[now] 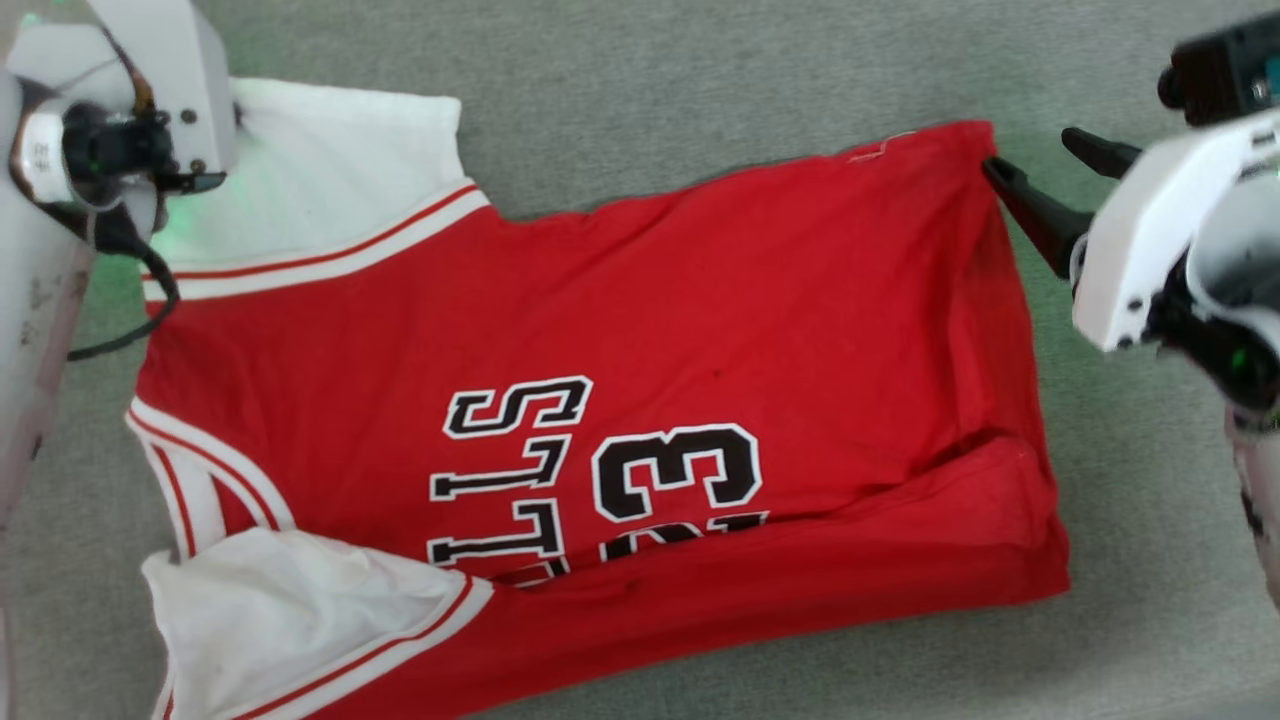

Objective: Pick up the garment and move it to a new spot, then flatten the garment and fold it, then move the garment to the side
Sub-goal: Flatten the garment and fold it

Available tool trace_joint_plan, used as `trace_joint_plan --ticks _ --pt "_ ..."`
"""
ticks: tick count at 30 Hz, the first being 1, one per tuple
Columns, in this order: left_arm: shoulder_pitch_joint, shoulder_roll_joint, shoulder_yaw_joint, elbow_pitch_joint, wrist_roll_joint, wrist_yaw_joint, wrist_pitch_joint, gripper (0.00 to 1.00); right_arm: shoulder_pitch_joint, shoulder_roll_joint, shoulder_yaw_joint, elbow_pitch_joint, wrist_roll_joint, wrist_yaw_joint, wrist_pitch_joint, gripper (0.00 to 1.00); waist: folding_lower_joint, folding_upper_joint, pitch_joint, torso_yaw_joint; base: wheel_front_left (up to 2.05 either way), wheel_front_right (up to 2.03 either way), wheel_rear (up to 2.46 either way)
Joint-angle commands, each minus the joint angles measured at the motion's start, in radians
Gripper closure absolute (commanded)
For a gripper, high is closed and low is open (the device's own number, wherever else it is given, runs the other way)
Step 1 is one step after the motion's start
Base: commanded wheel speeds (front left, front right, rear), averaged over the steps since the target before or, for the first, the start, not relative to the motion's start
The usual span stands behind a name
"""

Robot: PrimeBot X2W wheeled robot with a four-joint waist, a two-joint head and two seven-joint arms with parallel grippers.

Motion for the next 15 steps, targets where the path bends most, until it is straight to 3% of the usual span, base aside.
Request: trace_joint_plan --ticks 1,10,11,12,13,15 --pt "0.043 -0.037 -0.027 0.027 -0.004 -0.011 0.005 1.00 -0.038 0.003 0.006 0.042 0.015 -0.001 0.039 0.00 0.0000 -0.0001 0.011 0.013 0.00 0.00 0.00" --pt "0.009 -0.074 -0.033 0.067 -0.004 -0.033 -0.019 1.00 -0.177 0.028 0.060 0.267 0.037 -0.001 0.197 0.00 0.0000 -0.0001 0.035 0.045 0.00 0.00 0.00" --pt "0.007 -0.078 -0.032 0.071 -0.006 -0.034 -0.022 1.00 -0.186 0.030 0.067 0.291 0.043 -0.001 0.209 0.17 0.0000 -0.0001 0.036 0.046 0.00 0.00 0.00" --pt "0.004 -0.082 -0.032 0.076 -0.007 -0.036 -0.023 1.00 -0.195 0.033 0.075 0.313 0.053 -0.001 0.223 0.55 0.0000 -0.0001 0.037 0.048 0.00 0.00 0.00" --pt "0.003 -0.087 -0.032 0.082 -0.007 -0.038 -0.025 1.00 -0.204 0.035 0.084 0.335 0.061 -0.001 0.240 1.00 0.0000 -0.0001 0.037 0.050 0.00 0.00 0.00" --pt "0.003 -0.094 -0.030 0.097 -0.013 -0.043 -0.031 1.00 -0.219 0.032 0.102 0.370 0.073 0.000 0.266 1.00 0.0000 -0.0001 0.036 0.055 0.00 0.00 0.00"
